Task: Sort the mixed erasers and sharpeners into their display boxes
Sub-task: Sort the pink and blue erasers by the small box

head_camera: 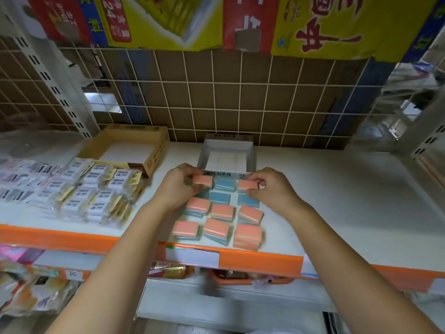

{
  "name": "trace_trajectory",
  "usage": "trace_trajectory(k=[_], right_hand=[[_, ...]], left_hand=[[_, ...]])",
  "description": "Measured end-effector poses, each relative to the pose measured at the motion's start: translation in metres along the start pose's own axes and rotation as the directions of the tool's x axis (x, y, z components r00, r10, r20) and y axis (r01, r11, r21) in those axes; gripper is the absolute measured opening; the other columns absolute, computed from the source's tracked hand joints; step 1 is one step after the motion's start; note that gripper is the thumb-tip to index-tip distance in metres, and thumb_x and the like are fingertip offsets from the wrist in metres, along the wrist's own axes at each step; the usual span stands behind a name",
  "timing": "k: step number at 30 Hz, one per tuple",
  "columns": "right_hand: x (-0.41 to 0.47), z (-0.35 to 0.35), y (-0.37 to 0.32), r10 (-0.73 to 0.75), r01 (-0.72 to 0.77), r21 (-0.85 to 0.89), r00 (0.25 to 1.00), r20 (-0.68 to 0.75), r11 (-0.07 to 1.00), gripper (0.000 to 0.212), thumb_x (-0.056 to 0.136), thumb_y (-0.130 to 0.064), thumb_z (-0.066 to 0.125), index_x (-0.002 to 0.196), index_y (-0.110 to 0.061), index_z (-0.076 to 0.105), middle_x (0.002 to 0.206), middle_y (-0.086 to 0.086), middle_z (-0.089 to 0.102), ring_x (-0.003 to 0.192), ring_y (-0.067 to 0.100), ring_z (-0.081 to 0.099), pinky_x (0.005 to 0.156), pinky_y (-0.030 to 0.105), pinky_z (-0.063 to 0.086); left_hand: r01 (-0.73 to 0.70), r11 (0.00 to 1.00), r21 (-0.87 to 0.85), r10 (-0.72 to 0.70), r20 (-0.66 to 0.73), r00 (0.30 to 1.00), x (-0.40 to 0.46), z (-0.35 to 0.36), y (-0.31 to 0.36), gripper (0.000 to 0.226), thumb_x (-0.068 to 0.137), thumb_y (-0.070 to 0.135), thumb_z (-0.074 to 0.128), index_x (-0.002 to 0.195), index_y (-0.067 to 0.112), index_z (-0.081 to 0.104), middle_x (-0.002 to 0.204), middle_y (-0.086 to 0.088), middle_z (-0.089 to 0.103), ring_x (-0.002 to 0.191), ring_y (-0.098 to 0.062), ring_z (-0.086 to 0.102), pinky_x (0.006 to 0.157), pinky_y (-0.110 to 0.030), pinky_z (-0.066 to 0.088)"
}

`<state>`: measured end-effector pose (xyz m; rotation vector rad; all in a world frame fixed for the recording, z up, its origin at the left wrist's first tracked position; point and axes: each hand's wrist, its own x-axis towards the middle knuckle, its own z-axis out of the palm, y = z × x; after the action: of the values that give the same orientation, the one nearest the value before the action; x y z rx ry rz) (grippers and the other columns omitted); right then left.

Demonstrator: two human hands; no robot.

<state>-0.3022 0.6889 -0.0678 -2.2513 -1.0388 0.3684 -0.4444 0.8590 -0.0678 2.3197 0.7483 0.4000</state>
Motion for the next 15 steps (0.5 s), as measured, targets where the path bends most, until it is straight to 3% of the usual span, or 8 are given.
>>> trace_trajectory(k=[10,15], right_hand=[[-0.003,-0.003,-0.009,-0.004,-0.001,-0.085,0.998,-0.055,0.996,0.025,0.085,-0.021,0.062,0.109,-0.015,0.065,0.106,0.004,0.058,0.097,0.019,0.055,0.086,0.033,0.048],[-0.004,-0.001,-0.042,-0.099,0.084,-0.136,0.989,-0.114,0.987,0.028,0.088,-0.021,0.057,0.114,-0.012,0.062,0.115,0.007,0.057,0.105,0.021,0.051,0.086,0.029,0.043]], left_hand=[[-0.024,1.000,0.000,0.024,0.043,0.999,0.002,-0.004,-0.005,0.041,0.079,0.015,0.071,0.118,0.015,0.062,0.115,-0.002,0.058,0.098,-0.012,0.050,0.080,-0.017,0.034],[-0.085,0.996,0.040,0.084,0.029,0.996,-0.005,-0.025,-0.006,0.034,0.083,0.018,0.066,0.117,0.015,0.062,0.118,0.002,0.057,0.106,-0.012,0.051,0.079,-0.014,0.032]])
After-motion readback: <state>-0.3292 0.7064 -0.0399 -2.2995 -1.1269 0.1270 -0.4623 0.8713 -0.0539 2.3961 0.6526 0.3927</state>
